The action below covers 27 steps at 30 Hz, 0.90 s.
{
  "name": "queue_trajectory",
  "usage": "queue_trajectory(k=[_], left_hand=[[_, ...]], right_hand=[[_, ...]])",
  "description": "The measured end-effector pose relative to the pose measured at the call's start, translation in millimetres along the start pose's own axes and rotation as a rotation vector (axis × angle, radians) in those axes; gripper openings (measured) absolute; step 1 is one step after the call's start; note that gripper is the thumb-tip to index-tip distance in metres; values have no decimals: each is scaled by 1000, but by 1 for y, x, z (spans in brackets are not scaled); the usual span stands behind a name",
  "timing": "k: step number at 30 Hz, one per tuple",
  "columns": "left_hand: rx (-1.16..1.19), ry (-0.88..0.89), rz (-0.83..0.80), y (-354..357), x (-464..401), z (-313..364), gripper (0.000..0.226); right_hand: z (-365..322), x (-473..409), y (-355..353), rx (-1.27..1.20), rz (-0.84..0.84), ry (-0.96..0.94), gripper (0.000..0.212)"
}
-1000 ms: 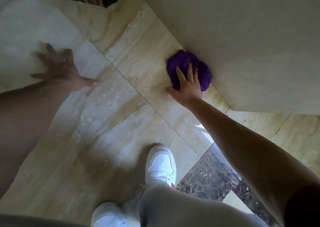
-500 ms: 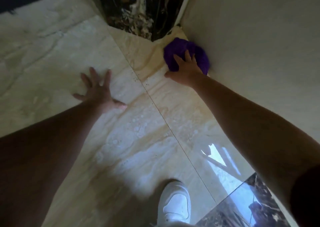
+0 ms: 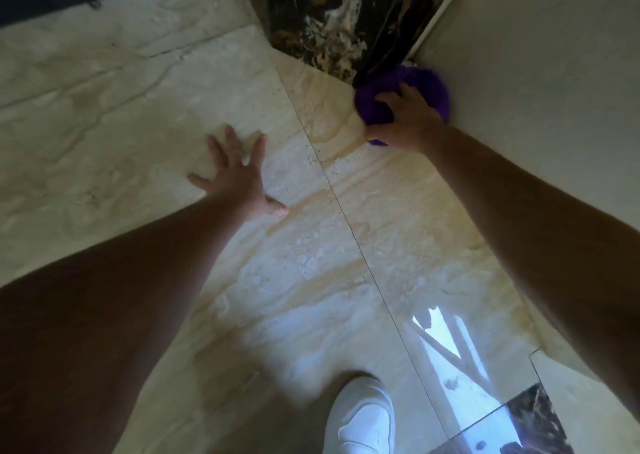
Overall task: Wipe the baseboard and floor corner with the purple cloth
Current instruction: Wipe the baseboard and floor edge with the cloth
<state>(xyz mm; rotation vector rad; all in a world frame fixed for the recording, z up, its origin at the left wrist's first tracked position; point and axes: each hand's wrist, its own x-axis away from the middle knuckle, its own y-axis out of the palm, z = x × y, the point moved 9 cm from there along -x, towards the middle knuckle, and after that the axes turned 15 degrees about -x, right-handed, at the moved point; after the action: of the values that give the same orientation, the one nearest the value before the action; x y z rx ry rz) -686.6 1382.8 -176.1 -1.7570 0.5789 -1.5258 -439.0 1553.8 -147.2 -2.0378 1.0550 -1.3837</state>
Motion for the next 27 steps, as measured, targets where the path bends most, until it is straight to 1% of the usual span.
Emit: queue_trajectory(k=[4, 7, 10, 13, 15, 18, 21, 24, 27], left_hand=[[-27, -12, 13, 1, 0, 1, 143], [-37, -30, 10, 0, 0, 2, 139], [-41, -30, -22, 1, 0, 0, 137], [-34, -27, -41, 0, -3, 4, 140], [-24, -44, -46, 0, 0, -1, 141], [-9, -39, -63, 1, 0, 0, 142], [3, -35, -54, 2, 1, -2, 140], [17, -35, -21, 0, 0, -3, 138], [25, -32, -19, -1, 2, -5, 138]], right_hand=[[-49, 33, 51, 75, -95, -184, 84], [-108, 25, 81, 135, -128, -314, 84], [-164, 8, 97, 156, -170, -454, 74], [-187, -13, 89, 148, -111, -515, 61], [-195, -21, 87, 166, -76, -535, 58], [-190, -22, 85, 228, 15, -542, 53], [-174, -11, 80, 175, 138, -526, 41], [-121, 16, 68, 105, 266, -520, 34], [-58, 36, 53, 74, 327, -493, 27]])
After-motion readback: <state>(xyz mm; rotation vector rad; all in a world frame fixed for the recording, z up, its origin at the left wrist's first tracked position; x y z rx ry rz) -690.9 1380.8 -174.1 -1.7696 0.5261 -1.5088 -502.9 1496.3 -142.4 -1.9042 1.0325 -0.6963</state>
